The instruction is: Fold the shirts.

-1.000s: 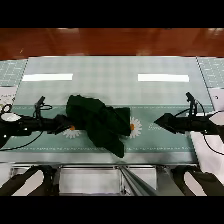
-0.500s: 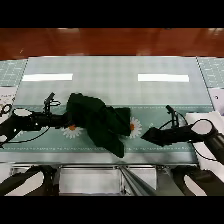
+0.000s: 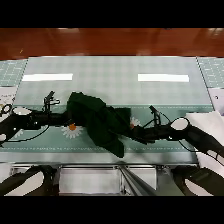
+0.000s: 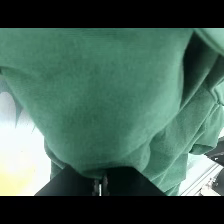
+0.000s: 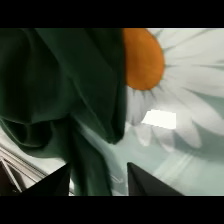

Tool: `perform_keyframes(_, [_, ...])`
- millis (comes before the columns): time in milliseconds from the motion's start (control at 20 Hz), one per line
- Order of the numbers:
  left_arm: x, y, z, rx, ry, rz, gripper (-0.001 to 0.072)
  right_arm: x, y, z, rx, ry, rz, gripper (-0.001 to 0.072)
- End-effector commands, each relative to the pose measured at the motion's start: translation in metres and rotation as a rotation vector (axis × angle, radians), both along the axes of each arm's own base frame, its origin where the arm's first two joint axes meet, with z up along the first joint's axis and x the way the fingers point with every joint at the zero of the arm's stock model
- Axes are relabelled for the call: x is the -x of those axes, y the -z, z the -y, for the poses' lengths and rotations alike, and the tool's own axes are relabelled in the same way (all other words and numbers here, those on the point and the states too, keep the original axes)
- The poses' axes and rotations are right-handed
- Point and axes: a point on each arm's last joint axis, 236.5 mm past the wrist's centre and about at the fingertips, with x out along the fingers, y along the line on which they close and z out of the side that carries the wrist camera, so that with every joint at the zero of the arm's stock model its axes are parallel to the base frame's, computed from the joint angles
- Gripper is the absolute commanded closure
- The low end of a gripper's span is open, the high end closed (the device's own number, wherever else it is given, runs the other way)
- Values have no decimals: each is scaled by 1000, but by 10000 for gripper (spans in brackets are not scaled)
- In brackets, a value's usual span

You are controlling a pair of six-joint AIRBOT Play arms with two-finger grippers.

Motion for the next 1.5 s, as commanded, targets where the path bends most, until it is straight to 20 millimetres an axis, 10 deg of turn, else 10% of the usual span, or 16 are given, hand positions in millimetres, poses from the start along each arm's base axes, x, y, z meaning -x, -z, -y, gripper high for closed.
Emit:
perform_keyframes(0, [0,0,0,1,2,0,687,2,6,-21,-33,-14,-6,305])
perform_keyframes(600, [1,0,1,3,4,-2,687,-78,17,-41,21,97,95,322])
perform_keyframes(800, [-1,-2,0,2,3,4,687,-98,0,-51,6,55,175,689])
perform_keyframes(950, [-24,-28,-8,20,0,68,687,-116,-23,-44,2,-17,220,690])
perform_keyframes(1150, [-88,-152,-30,98,-27,343,688,-181,-119,1,77,-31,421,690])
perform_keyframes(1300, [-124,-281,-51,54,-77,633,688,-224,-255,55,210,24,710,691])
perform_keyframes(1450, [-120,-406,-56,-13,-79,911,688,-211,-391,105,358,63,980,691])
